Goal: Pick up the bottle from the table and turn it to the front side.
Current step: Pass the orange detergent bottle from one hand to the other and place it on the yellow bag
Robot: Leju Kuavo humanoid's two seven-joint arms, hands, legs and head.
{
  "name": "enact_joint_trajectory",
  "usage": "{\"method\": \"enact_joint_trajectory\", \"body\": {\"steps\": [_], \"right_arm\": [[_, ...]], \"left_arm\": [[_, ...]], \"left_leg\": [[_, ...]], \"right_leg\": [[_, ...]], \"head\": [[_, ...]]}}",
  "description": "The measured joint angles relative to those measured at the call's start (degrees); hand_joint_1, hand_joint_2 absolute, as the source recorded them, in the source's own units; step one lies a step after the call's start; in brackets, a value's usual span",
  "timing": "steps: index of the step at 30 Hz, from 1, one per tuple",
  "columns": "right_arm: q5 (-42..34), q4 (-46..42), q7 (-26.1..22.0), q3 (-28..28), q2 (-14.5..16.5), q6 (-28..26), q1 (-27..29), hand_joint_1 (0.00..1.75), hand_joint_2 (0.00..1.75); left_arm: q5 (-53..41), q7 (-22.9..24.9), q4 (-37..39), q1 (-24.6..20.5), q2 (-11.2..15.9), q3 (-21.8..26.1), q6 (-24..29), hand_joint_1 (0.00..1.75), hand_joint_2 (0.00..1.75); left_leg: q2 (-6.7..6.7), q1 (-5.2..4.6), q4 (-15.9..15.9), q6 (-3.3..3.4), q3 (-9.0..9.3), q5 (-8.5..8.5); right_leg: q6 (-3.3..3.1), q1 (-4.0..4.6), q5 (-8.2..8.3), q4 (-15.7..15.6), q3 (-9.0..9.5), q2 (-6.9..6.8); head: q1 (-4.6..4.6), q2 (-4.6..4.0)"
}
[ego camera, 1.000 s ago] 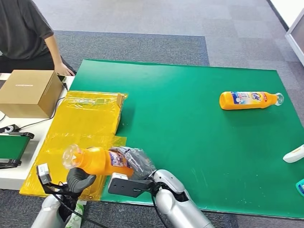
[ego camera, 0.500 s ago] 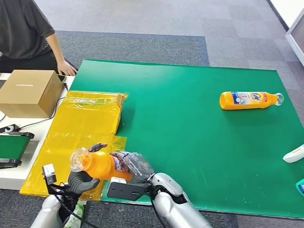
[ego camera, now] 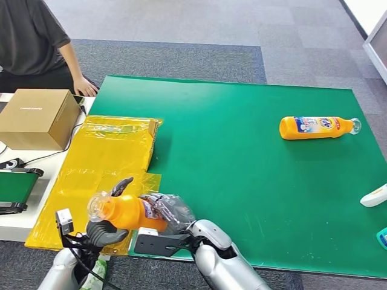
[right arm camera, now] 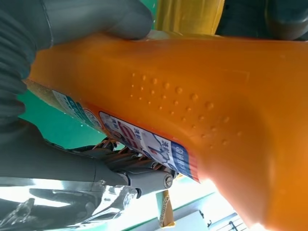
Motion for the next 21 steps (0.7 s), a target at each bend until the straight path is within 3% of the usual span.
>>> {"method": "enact_joint_trajectory", "body": {"steps": [4,9,21], "right_arm": [[0.7,1.4,1.1,0.7,0.3,-1.3,-0.8,1.75,1.75],[0.8,2.2,2.9,0.7,0.5,-2.8,-1.7,1.75,1.75],[2.5,2.7,3.7,-0.5,0.9,-2.7,-2.0,1.75,1.75]], "left_arm": [[-1.3,0.0,-0.5,0.1,-0.2,0.1,3.8,0.00,1.75],[-2.5,0.3,-4.6,1.1,-3.7,1.8,11.8,0.00,1.75],[-5.2,0.6,-9.1,2.5,-8.8,6.5,13.1,0.00,1.75]], "left_leg": [[0.00,0.00,0.0,0.00,0.01,0.00],[0.00,-0.01,0.0,0.00,0.00,0.00],[0.00,-0.01,0.0,0.00,0.00,0.00]], "right_leg": [[0.00,0.00,0.00,0.0,0.00,-0.01],[0.00,-0.02,0.03,0.0,-0.03,0.01],[-0.01,-0.02,0.03,0.0,-0.05,0.01]], "head": [[-0.01,0.00],[0.01,-0.01],[0.00,0.00]]}}
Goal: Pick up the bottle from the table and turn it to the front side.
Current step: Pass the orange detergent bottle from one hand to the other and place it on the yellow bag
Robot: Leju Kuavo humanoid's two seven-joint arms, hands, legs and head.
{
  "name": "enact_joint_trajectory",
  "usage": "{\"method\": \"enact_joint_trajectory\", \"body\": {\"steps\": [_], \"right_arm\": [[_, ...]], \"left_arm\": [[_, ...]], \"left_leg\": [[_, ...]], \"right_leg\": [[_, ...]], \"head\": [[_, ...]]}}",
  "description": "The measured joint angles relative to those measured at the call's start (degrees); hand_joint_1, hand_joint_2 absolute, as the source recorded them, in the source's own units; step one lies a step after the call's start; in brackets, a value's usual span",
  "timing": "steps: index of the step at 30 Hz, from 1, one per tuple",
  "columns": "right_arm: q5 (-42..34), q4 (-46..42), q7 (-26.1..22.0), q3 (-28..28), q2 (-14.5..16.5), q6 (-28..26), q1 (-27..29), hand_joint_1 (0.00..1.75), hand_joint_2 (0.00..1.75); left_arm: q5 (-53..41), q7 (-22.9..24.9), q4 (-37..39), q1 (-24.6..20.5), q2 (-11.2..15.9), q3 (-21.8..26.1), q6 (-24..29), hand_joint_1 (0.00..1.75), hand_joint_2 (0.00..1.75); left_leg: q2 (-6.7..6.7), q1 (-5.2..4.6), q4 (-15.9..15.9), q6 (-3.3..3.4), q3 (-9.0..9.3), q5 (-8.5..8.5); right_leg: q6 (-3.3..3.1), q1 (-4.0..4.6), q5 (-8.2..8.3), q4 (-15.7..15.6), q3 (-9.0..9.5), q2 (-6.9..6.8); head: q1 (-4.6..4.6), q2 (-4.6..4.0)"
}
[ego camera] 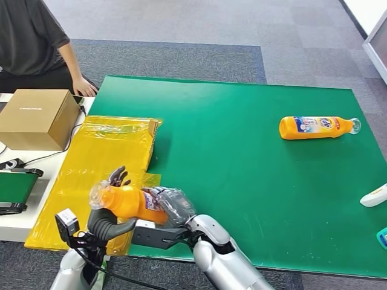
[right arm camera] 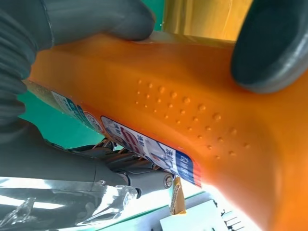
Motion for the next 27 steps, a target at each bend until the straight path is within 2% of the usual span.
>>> {"method": "enact_joint_trajectory", "body": {"steps": [7,8,9,11,12,13,24,25,27], "right_arm": [[0.7,0.0,-0.2,-1.1,0.2,0.3,0.1,1.75,1.75],[0.8,0.0,-0.3,-1.1,0.2,0.4,0.1,1.75,1.75],[0.8,0.1,-0.5,-1.2,0.2,0.4,0.1,1.75,1.75],[0.8,0.2,-0.9,-1.2,0.3,0.4,0.1,1.75,1.75],[0.8,0.2,-1.1,-1.3,0.3,0.4,0.1,1.75,1.75],[0.7,0.3,-1.2,-1.3,0.3,0.3,0.1,1.75,1.75],[0.4,0.9,-1.8,-1.6,0.4,0.2,0.1,1.75,1.75],[0.4,0.9,-1.9,-1.6,0.4,0.2,0.1,1.44,1.75],[0.2,0.9,-2.1,-1.6,0.4,0.0,0.1,0.56,1.75]], "left_arm": [[-1.0,0.0,-0.7,0.0,-1.6,1.4,-0.4,0.00,1.75],[-1.2,0.0,-0.7,0.0,-1.7,1.4,-0.6,0.09,1.75],[-1.5,0.0,-0.7,0.0,-1.8,1.4,-0.8,0.46,1.75],[-2.0,0.0,-0.7,0.0,-1.8,1.2,-1.4,1.33,1.75],[-2.2,0.0,-0.7,0.0,-1.8,1.0,-1.6,1.68,1.75],[-2.4,0.0,-0.7,0.0,-1.7,0.7,-1.7,1.75,1.75],[-1.9,-0.2,-0.7,-0.2,-0.3,-1.5,-1.4,1.75,1.75],[-1.8,-0.2,-0.7,-0.2,-0.2,-1.6,-1.4,1.75,1.75],[-1.7,-0.2,-0.7,-0.3,0.0,-1.6,-1.2,1.75,1.75]], "left_leg": [[0.00,0.00,0.0,0.00,0.00,-0.01],[0.00,0.00,0.0,0.00,0.00,-0.01],[0.00,0.00,0.0,0.00,0.00,-0.01],[0.00,0.00,0.0,0.00,0.00,-0.01],[0.00,0.00,0.0,0.00,0.00,-0.01],[0.00,0.00,0.0,0.00,0.00,-0.01],[0.00,0.00,0.0,0.00,0.00,-0.01],[0.00,0.00,0.0,0.00,0.00,-0.01],[0.00,0.00,0.0,0.00,0.00,-0.01]], "right_leg": [[0.00,0.00,0.00,0.0,0.00,0.00],[0.00,0.00,0.00,0.0,0.00,0.00],[0.00,0.00,0.00,0.0,0.00,0.00],[0.00,0.00,0.00,0.0,0.00,0.00],[0.00,0.00,0.00,0.0,0.00,0.00],[0.00,0.00,0.00,0.0,0.00,0.00],[0.00,0.00,0.00,0.0,0.00,0.00],[0.00,0.00,0.00,0.0,0.00,0.00],[0.00,0.00,0.00,0.0,0.00,0.00]], "head": [[0.00,-0.01],[0.00,-0.01],[0.00,-0.01],[0.00,-0.01],[0.00,-0.01],[0.00,-0.01],[0.00,-0.02],[0.00,-0.02],[0.00,-0.02]]}}
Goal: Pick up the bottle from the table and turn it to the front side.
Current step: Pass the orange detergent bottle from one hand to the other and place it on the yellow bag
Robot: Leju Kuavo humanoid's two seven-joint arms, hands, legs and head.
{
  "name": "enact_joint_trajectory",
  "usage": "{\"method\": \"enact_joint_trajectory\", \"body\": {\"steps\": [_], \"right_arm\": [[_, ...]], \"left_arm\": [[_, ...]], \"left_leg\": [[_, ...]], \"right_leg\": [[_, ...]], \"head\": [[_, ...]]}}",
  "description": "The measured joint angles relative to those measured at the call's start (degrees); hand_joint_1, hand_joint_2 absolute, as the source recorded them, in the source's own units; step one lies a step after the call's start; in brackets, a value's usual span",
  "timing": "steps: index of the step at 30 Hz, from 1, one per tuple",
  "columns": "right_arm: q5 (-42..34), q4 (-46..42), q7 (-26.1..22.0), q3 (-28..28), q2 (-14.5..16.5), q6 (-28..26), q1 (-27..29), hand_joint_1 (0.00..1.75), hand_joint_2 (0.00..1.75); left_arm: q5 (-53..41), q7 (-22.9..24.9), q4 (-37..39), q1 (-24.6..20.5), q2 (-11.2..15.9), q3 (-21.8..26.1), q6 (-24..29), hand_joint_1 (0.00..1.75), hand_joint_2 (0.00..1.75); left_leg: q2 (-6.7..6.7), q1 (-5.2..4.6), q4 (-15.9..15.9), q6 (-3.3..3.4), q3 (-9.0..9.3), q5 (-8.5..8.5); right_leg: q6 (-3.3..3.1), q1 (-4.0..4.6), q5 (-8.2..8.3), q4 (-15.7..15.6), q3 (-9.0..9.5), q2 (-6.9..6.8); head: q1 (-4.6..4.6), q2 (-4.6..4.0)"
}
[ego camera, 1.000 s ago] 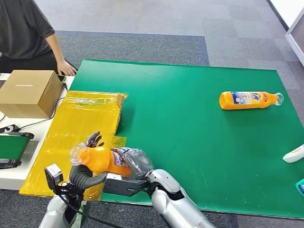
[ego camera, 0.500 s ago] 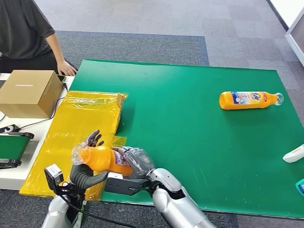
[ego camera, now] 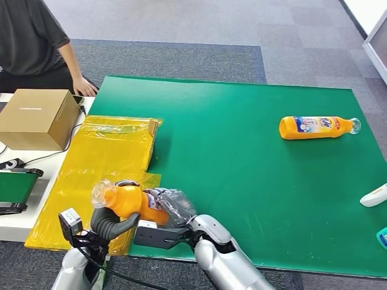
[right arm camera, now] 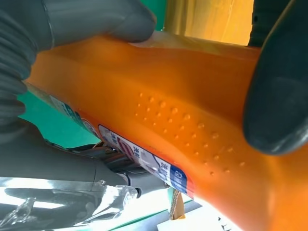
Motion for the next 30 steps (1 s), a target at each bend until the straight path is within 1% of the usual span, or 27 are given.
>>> {"method": "enact_joint_trajectory", "body": {"steps": [1,2,4,5,8,10,15,16,17,19,21,22,24,27,29,30], "right_arm": [[-0.1,0.0,-0.1,0.0,0.0,-0.1,0.0,0.13,1.75],[-0.2,0.0,-0.1,0.0,0.0,-0.3,0.0,0.00,1.75],[-0.3,-0.2,-0.1,-0.2,-0.1,-0.8,0.2,0.00,1.75],[-0.3,-0.5,0.0,-0.4,-0.2,-1.1,0.5,0.00,1.75],[0.0,-2.8,1.1,-2.0,-0.7,-1.5,1.9,0.00,1.75],[0.6,-4.8,2.0,-3.6,-1.2,-1.5,3.4,0.00,1.75],[3.2,-11.2,4.3,-8.2,-2.1,-0.5,7.3,0.00,1.75],[3.6,-12.5,4.7,-9.1,-2.2,-0.1,8.0,0.00,1.75],[4.1,-13.7,4.9,-10.1,-2.3,0.2,8.6,0.00,1.75],[4.9,-16.3,5.3,-12.1,-2.5,0.6,10.1,0.00,1.75],[5.6,-18.8,5.2,-14.1,-2.6,1.1,11.6,0.00,1.75],[5.9,-20.0,4.9,-15.1,-2.7,1.5,12.3,0.00,1.75],[6.3,-22.0,4.2,-16.8,-2.8,2.4,13.5,0.00,1.75],[6.5,-24.1,2.9,-18.7,-2.8,3.6,14.4,0.00,1.75],[6.4,-24.7,2.2,-19.4,-2.8,4.3,14.6,0.00,1.75],[6.4,-24.8,1.8,-19.6,-2.8,4.6,14.7,0.00,1.75]], "left_arm": [[0.0,0.0,0.0,0.0,0.1,0.0,0.4,1.75,1.75],[-0.2,0.0,-0.2,0.0,0.1,0.0,1.1,1.75,1.75],[-1.1,0.0,-1.4,0.0,0.1,0.0,4.1,1.75,1.75],[-2.2,0.0,-2.5,0.1,0.1,0.0,6.7,1.75,1.75],[-7.2,0.0,-8.3,0.8,0.2,-0.2,16.7,1.75,1.75],[-11.4,0.0,-12.6,1.1,0.2,-0.2,22.3,1.75,1.75],[-25.9,0.2,-22.3,1.9,-0.4,0.8,34.2,1.75,1.75],[-29.4,1.0,-23.8,2.0,-0.7,1.1,35.8,1.75,1.75],[-33.5,2.3,-25.2,2.0,-0.9,1.5,37.1,1.71,1.75],[-43.2,8.1,-26.7,2.0,-1.0,1.8,37.7,1.64,1.75],[-51.4,16.1,-26.6,1.9,-0.6,1.4,35.8,1.56,1.75],[-54.4,19.9,-26.1,1.8,-0.2,1.2,34.6,1.53,1.75],[-58.8,25.7,-24.0,1.3,0.8,0.5,32.5,1.38,1.75],[-65.0,30.6,-18.3,-1.2,3.0,-1.2,31.4,1.20,1.75],[-68.8,32.2,-13.2,-3.9,4.4,-2.4,31.7,1.10,1.75],[-70.5,32.8,-10.4,-5.2,5.1,-2.9,32.1,0.99,1.75]], "left_leg": [[0.00,0.00,0.0,0.00,0.00,0.00],[0.00,0.00,0.0,0.00,0.00,0.00],[0.00,0.00,0.0,0.00,0.00,0.00],[0.00,0.00,0.0,0.00,0.00,0.00],[0.00,0.00,0.0,0.00,-0.01,0.00],[0.00,0.00,0.0,0.01,-0.02,0.00],[-0.01,-0.01,0.0,0.00,-0.06,-0.02],[-0.01,-0.01,0.0,0.00,-0.06,-0.02],[-0.01,-0.01,0.0,0.01,-0.06,-0.02],[-0.01,-0.01,0.0,0.01,-0.05,-0.02],[-0.01,-0.01,0.0,0.00,-0.05,-0.03],[-0.01,0.00,0.0,0.00,-0.05,-0.03],[0.00,0.00,0.0,-0.01,-0.05,-0.02],[-0.01,-0.01,0.0,0.00,0.00,0.00],[-0.01,-0.01,0.0,-0.02,0.08,-0.01],[0.00,-0.02,0.0,-0.04,0.12,-0.02]], "right_leg": [[0.00,0.00,0.00,0.0,0.00,0.00],[0.00,0.00,0.00,0.0,0.00,0.00],[0.00,0.00,0.00,0.0,-0.01,0.00],[0.00,0.00,0.00,0.0,-0.01,0.00],[0.00,0.00,0.00,0.0,-0.01,0.00],[0.01,0.00,0.00,0.0,0.01,-0.01],[0.00,0.00,0.00,0.0,-0.02,-0.01],[0.01,0.00,-0.01,0.0,-0.02,-0.02],[0.01,0.00,-0.02,0.0,-0.03,-0.03],[0.02,0.00,-0.04,0.0,-0.04,-0.04],[0.01,0.00,-0.03,0.0,-0.06,-0.03],[0.00,0.00,-0.02,0.0,-0.08,-0.02],[-0.01,0.00,0.00,0.0,-0.09,-0.01],[0.00,0.00,0.00,0.0,0.00,-0.03],[-0.01,0.00,0.01,0.0,0.09,0.00],[-0.03,0.00,0.03,0.0,0.10,0.03]], "head": [[-0.01,0.01],[-0.01,0.01],[-0.01,0.01],[-0.01,0.00],[-0.01,0.01],[-0.01,0.00],[-0.01,0.01],[-0.01,0.00],[-0.01,0.00],[0.00,0.00],[0.01,0.01],[0.00,0.01],[-0.01,0.01],[0.01,0.02],[0.00,0.01],[-0.01,0.01]]}}
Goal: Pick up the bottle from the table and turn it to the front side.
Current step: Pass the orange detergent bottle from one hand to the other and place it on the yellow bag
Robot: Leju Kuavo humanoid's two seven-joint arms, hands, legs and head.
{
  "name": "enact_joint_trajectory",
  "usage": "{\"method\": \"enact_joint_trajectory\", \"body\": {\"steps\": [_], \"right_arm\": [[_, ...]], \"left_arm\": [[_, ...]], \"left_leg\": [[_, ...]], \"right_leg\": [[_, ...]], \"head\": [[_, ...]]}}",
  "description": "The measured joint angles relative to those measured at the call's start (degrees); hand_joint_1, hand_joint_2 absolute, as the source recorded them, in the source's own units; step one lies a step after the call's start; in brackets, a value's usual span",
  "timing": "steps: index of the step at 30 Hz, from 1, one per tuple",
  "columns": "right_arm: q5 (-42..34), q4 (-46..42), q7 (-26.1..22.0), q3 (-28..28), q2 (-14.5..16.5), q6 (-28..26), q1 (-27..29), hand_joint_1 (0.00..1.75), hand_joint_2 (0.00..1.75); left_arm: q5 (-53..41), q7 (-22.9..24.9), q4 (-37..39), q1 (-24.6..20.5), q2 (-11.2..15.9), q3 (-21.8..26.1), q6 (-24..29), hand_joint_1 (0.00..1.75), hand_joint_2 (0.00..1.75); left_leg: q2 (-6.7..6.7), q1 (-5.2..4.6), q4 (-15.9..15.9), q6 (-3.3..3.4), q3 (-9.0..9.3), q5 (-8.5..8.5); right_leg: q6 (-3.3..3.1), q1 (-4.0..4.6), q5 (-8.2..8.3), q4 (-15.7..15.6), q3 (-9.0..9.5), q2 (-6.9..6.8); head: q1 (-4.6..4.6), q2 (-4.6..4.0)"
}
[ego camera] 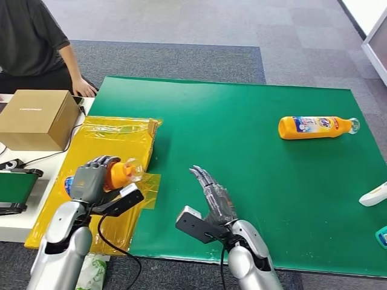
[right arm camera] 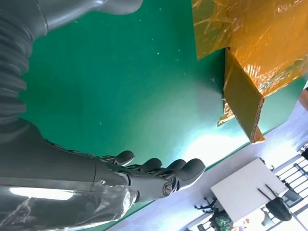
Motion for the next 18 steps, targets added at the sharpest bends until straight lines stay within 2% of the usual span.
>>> {"method": "enact_joint_trajectory", "body": {"steps": [2,6,8,11,18], "right_arm": [[-0.3,0.0,-0.6,-0.3,0.0,0.4,0.1,0.00,1.75],[-1.1,0.4,-1.7,-0.5,0.0,0.7,0.0,0.00,1.75],[-1.6,0.9,-2.3,-0.5,0.1,0.5,0.0,0.00,1.75],[-2.2,1.6,-2.7,-0.5,0.1,0.4,-0.2,0.00,1.75],[-3.0,2.2,-2.4,-0.4,0.1,0.1,-0.3,0.00,1.75]], "left_arm": [[-3.1,0.5,5.5,-2.5,0.9,-1.0,1.3,0.79,1.75],[-6.8,-0.2,16.3,-6.8,2.0,-3.0,3.7,0.10,1.75],[-6.9,-1.6,21.1,-8.4,2.3,-4.0,4.4,0.00,1.75],[-5.5,-4.3,26.1,-10.2,2.6,-5.5,5.4,0.00,1.75],[3.1,-9.3,27.1,-10.0,3.5,-7.4,7.6,0.00,1.75]], "left_leg": [[0.03,0.00,0.0,-0.04,0.03,0.02],[0.03,0.01,0.0,-0.06,0.02,0.06],[0.03,0.01,0.0,-0.06,0.00,0.07],[-0.03,0.00,0.0,0.00,-0.02,0.11],[-0.07,-0.02,0.0,0.04,-0.03,0.08]], "right_leg": [[-0.02,0.00,0.02,0.0,-0.01,0.05],[-0.02,0.01,0.04,0.0,-0.01,0.05],[-0.02,0.01,0.05,0.0,-0.01,0.05],[0.02,0.01,0.02,0.0,0.08,-0.08],[0.04,0.01,-0.01,0.0,0.09,-0.13]], "head": [[0.01,0.01],[0.00,-0.01],[-0.01,-0.01],[0.01,-0.01],[0.01,-0.01]]}}
